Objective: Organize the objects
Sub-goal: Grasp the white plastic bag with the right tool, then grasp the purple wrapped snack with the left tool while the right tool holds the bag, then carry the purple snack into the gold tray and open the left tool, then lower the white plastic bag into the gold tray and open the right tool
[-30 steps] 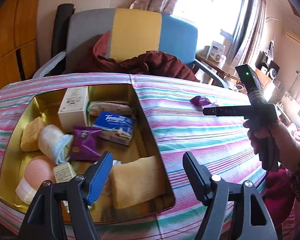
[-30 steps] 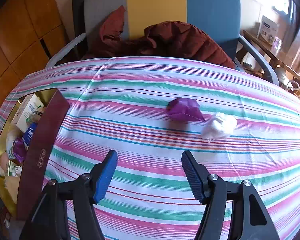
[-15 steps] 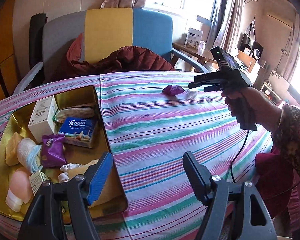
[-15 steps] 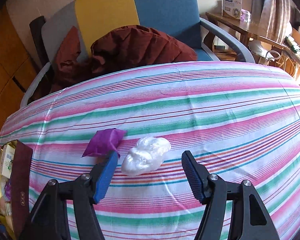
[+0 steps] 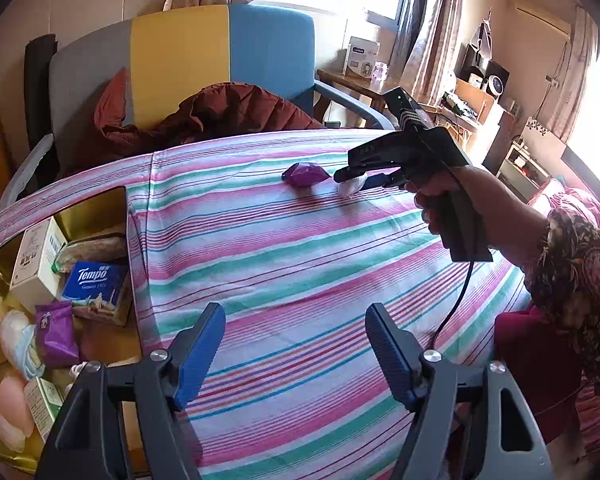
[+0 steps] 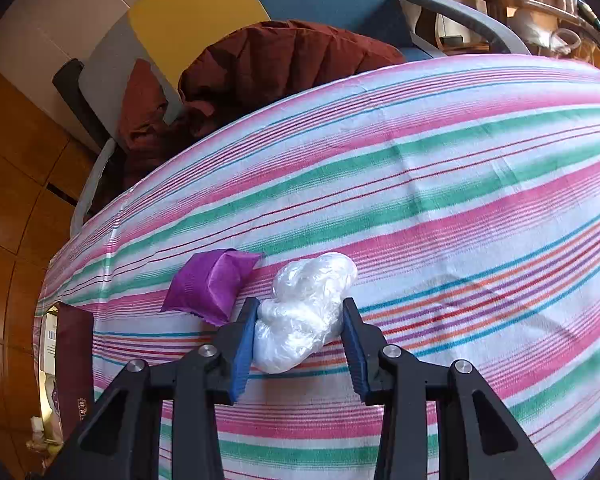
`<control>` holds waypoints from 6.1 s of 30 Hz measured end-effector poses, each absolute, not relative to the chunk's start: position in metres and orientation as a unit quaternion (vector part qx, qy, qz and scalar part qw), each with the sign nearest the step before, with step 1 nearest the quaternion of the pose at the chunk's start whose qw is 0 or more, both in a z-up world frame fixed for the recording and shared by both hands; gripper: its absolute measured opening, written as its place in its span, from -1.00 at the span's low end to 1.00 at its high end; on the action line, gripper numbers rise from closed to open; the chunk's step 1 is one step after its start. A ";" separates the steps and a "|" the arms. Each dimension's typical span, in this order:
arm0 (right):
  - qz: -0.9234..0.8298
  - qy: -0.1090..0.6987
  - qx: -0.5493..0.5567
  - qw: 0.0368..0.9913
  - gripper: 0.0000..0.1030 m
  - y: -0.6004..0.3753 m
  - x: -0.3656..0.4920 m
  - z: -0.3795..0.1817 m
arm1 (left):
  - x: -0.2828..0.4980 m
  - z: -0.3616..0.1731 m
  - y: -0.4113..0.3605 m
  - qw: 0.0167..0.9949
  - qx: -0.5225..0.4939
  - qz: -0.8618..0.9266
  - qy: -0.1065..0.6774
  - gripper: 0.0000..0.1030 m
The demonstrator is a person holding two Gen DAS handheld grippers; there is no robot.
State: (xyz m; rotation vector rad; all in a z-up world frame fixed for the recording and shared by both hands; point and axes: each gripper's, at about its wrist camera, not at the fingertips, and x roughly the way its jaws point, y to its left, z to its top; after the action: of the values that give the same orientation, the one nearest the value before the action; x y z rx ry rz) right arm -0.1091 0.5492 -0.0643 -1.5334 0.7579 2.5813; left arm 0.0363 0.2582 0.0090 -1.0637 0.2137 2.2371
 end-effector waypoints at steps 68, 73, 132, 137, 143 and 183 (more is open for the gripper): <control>0.842 0.147 -0.518 0.046 -0.21 0.531 -0.101 -0.052 | -0.053 -0.064 0.356 0.264 -0.398 0.878 0.030 0.10; 0.843 0.135 -0.519 0.041 -0.21 0.529 -0.106 -0.055 | -0.034 -0.056 0.351 0.281 -0.383 0.879 0.040 0.09; 0.862 0.078 -0.498 -0.045 -0.21 0.476 -0.103 -0.061 | -0.133 -0.006 0.005 0.030 -0.392 0.906 -0.156 0.11; 0.863 0.077 -0.497 -0.045 -0.21 0.475 -0.102 -0.061 | -0.142 -0.009 0.000 -0.008 -0.396 0.906 -0.148 0.19; 0.863 0.075 -0.497 -0.047 -0.21 0.474 -0.102 -0.061 | -0.134 -0.004 -0.013 -0.011 -0.368 0.915 -0.162 0.54; 0.824 -0.119 -0.433 -0.346 -0.18 0.192 -0.050 -0.004 | 0.017 0.024 0.037 0.014 -0.317 0.946 0.069 0.54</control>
State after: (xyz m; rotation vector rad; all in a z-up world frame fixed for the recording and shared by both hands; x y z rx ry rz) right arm -0.0497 0.1918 -0.0037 -1.7733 -0.4867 3.3795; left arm 0.0168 0.0371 0.0241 -0.9877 0.2144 2.9460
